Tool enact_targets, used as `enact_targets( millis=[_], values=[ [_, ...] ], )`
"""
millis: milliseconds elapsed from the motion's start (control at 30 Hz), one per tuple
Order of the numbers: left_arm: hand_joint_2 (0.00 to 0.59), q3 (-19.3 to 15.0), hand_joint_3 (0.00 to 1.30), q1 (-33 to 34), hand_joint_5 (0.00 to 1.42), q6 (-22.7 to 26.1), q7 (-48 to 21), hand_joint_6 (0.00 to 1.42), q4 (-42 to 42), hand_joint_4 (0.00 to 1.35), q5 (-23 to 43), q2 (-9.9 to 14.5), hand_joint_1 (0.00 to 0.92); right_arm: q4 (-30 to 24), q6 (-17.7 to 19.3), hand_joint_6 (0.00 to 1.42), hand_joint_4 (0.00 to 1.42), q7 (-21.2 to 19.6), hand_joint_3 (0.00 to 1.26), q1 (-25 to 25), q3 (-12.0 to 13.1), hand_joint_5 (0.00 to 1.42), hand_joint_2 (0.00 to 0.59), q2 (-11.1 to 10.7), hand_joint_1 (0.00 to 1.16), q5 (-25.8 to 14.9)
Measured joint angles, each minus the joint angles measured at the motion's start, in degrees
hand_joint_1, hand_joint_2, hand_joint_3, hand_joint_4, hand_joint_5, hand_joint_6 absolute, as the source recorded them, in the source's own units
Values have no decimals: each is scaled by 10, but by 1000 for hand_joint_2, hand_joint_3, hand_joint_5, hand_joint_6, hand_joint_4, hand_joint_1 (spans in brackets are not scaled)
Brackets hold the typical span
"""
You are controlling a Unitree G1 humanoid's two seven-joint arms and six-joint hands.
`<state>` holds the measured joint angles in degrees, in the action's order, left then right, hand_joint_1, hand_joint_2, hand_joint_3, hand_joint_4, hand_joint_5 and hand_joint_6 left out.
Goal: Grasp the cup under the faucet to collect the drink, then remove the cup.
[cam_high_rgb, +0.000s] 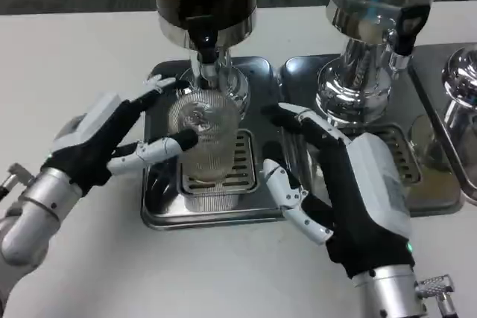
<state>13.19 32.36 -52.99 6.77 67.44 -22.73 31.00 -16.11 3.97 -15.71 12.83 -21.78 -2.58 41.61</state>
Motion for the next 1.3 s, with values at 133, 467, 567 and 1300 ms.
enact_targets(
  millis=[133,467,567,1300],
  values=[
    [70,-41,264,-15,198,-31,-47,291,-14,116,54,26,0,1,0,333,333,-2,352,-1,0,324,446,0,367,-4],
    [67,-187,446,-16,413,42,-434,472,-43,386,354,46,0,22,3,342,347,-5,352,-14,1,329,453,1,382,-14],
    [47,-218,391,4,319,135,-553,379,-48,305,418,46,0,24,3,342,347,-5,352,-17,2,330,453,0,386,-14],
    [2,-302,136,201,83,563,-895,76,-6,19,488,71,0,48,16,342,347,-21,360,-30,9,330,456,0,403,-29]
  ],
)
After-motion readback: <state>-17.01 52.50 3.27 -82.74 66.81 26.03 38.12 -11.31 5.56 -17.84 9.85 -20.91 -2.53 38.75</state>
